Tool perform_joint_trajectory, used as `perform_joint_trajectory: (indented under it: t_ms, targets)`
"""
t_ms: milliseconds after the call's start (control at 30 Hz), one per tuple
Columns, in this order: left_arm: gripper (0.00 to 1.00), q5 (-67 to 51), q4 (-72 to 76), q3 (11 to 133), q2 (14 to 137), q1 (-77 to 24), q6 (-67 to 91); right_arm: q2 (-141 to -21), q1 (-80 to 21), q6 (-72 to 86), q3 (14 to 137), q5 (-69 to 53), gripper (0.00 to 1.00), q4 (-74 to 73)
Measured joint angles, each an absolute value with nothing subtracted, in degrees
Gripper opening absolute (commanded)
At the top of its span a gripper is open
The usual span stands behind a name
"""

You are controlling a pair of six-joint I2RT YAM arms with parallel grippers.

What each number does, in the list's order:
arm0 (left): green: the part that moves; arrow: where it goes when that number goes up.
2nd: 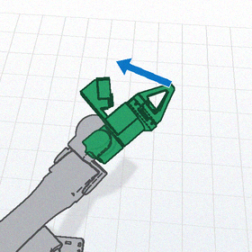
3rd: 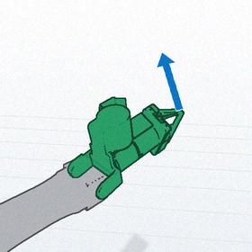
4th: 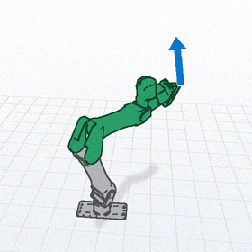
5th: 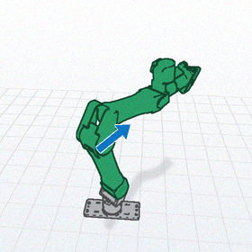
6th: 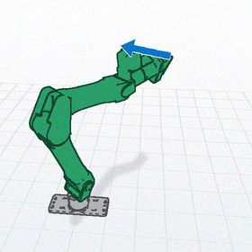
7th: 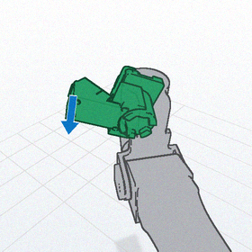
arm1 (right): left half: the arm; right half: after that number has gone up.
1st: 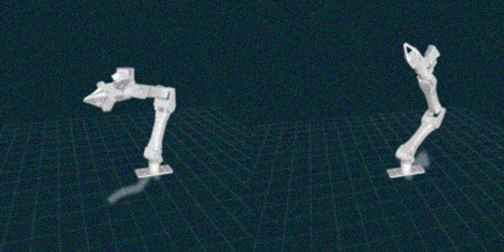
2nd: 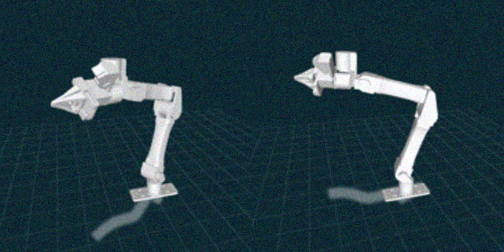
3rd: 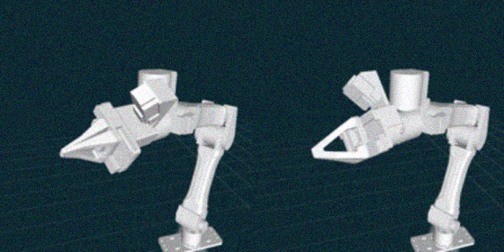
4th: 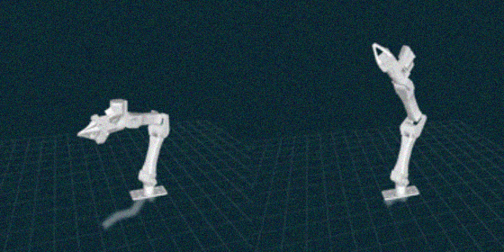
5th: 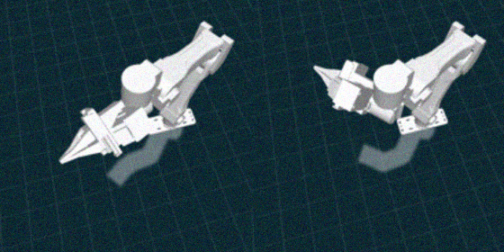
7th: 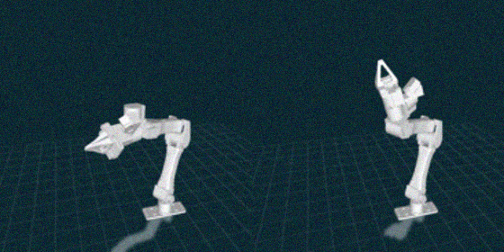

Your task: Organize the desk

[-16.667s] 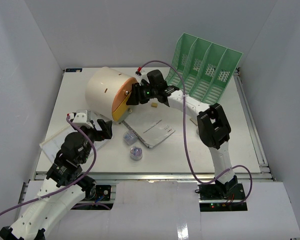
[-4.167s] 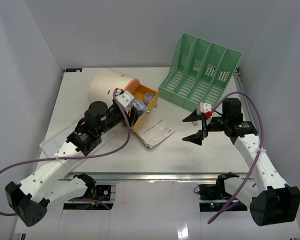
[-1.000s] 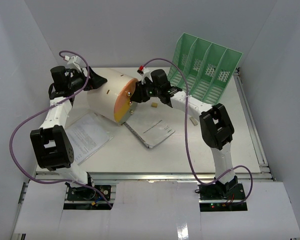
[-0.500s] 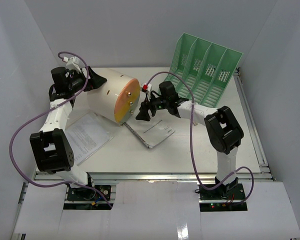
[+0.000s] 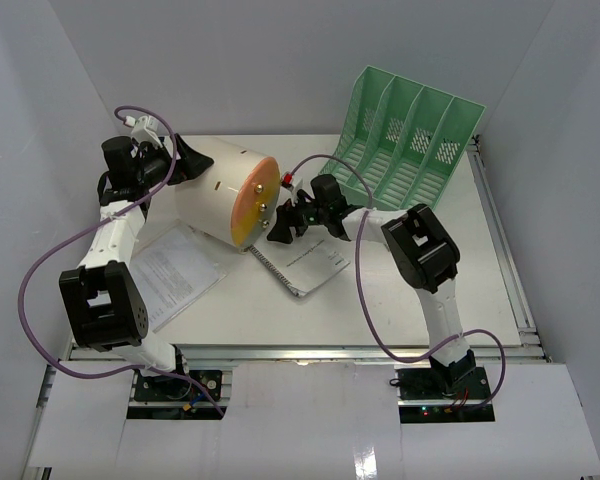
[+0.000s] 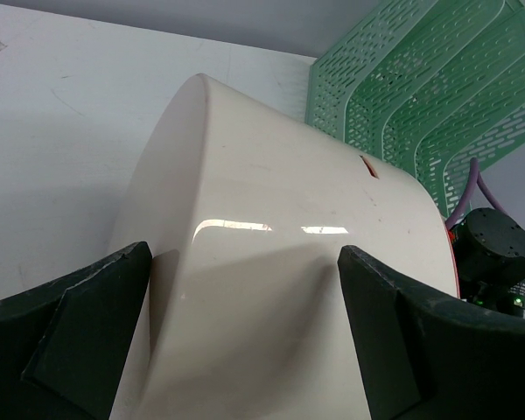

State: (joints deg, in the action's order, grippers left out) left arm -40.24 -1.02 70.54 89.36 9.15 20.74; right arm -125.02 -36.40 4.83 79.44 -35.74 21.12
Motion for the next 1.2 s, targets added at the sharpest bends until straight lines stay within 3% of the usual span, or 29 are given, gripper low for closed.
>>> perform_joint_trajectory:
  t_ms: [267,700,900,1200]
  targets:
    - [0.98,-39.8,-1.0,70.5,89.4,9.1,20.9,-126.7,-36.7,10.4,82.3,-33.8,0.67,25.3]
    - [0.98,-38.4,-0.5,69.7,89.0,9.0,21.0,-129.1,-37.6,14.5,84.6,-34.3,0.24,27.2]
    - [0.98,-38.2,0.1,69.2,88.8,9.0,21.1,-127.8,-37.6,13.3,81.5,-33.7,0.18,29.8]
    - [0.98,-37.9,0.0,69.0,88.6,9.0,21.0,-115.2,-35.6,9.8,63.5,-32.5,0.19,31.6]
